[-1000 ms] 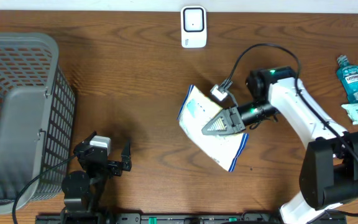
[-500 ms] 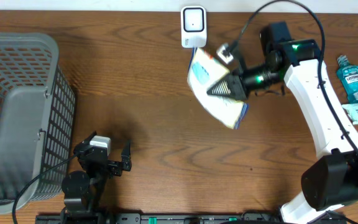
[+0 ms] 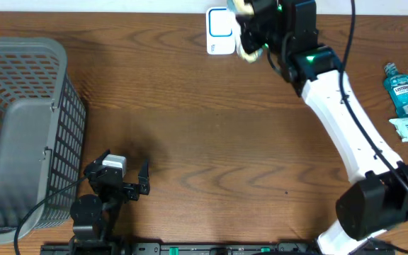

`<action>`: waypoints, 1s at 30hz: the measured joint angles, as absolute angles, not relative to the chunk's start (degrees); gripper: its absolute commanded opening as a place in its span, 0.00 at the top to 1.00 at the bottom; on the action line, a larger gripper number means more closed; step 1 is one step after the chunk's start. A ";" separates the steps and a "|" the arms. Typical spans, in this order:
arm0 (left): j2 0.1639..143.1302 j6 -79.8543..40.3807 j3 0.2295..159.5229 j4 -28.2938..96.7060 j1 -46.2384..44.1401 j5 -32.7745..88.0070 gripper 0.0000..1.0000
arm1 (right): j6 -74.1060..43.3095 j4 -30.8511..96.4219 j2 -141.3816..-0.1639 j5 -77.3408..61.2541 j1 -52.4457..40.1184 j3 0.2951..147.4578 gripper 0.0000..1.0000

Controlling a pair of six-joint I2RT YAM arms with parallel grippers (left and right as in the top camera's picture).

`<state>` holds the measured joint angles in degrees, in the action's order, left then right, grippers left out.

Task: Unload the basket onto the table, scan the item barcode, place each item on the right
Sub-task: 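Hold the snack bag in front of the white scanner, then carry the snack bag to the right and release it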

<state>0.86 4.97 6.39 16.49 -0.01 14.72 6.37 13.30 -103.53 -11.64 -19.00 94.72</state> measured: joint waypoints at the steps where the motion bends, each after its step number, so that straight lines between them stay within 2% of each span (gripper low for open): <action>1: 0.86 4.97 6.39 16.49 -0.01 14.72 0.02 | 7.07 10.31 -104.47 -10.79 -19.35 94.83 0.99; 7: 0.86 4.97 6.39 16.45 -0.01 14.72 0.02 | 9.30 -4.62 -111.87 -8.88 -19.86 94.87 0.99; 11: 0.86 4.97 6.39 16.47 0.01 14.72 0.02 | 9.72 -10.20 -118.63 -8.05 -19.86 96.64 0.99; 21: 0.86 4.97 6.39 16.47 0.01 14.72 0.02 | 10.24 -8.34 -137.38 -5.37 -20.03 114.56 0.99; 30: 0.86 4.97 6.39 16.47 -0.01 14.72 0.02 | 13.04 -9.34 -142.30 2.52 -22.24 119.04 0.99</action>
<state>0.86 4.97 6.39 16.47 -0.01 14.72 13.04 -9.34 -142.30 2.52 -22.24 119.04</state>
